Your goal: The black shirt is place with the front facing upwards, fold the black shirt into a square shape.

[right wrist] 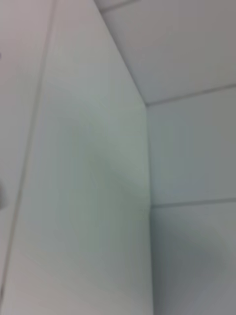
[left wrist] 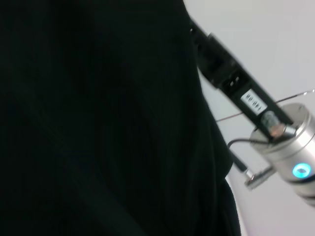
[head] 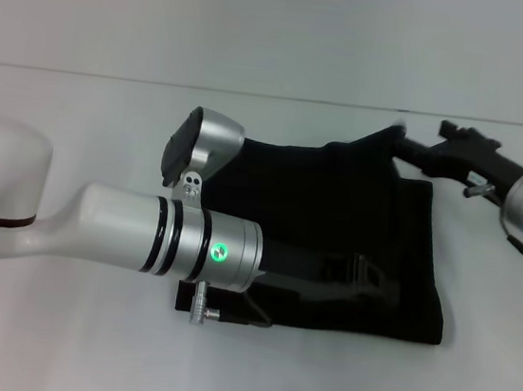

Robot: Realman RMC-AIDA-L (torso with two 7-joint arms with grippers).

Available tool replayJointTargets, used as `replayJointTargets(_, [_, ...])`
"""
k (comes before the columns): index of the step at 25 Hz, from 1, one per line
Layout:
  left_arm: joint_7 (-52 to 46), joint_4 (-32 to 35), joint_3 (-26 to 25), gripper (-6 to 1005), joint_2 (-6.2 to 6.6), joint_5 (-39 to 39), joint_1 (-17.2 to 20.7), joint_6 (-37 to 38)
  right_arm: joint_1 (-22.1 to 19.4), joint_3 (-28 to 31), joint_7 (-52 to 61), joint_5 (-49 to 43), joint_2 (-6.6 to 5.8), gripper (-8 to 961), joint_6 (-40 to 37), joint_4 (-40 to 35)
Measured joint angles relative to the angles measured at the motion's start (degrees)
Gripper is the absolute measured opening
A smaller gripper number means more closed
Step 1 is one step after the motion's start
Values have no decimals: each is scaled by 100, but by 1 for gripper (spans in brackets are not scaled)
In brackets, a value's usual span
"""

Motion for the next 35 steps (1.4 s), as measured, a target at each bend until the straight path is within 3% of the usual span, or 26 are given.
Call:
replayJointTargets(9, [208,26,250,11,-37,-101,-65,-301,-600,22,-644,1472,-27,872,81,-6])
replayJointTargets(17, [676,204,224,204,-2,-778,25,1080,-1060,44,-600,1935,-49,867,-348,3])
replayJointTargets(22, [602,811,219,398,90,-966,452,1836,-1257,-333,-314,1532,-58,863,-1675,0])
replayJointTargets(25, [428,1215,136,551,308,-1011,951,1939,-1276,-586,305,1101,-87,861,-2391,-58])
replayJointTargets(29, [647,1386,-130,723,841,-1040,1516,2370,-1181,-735,2230,567,-233,858,-2394,-430])
replayJointTargets(32, [1331,1503,-210,810,1158,-1037,1879,2736,-965,-910,4019,-42,-508,856,-2209,-704])
replayJointTargets(33, [1692,1647,-231,832,1221,-1028,2080,2833,-866,-967,4564,-261,-628,856,-2158,-739])
replayJointTargets(35, [2127,1984,-287,877,1227,-1010,2391,2895,-650,-1056,5616,-719,-860,854,-2073,-742])
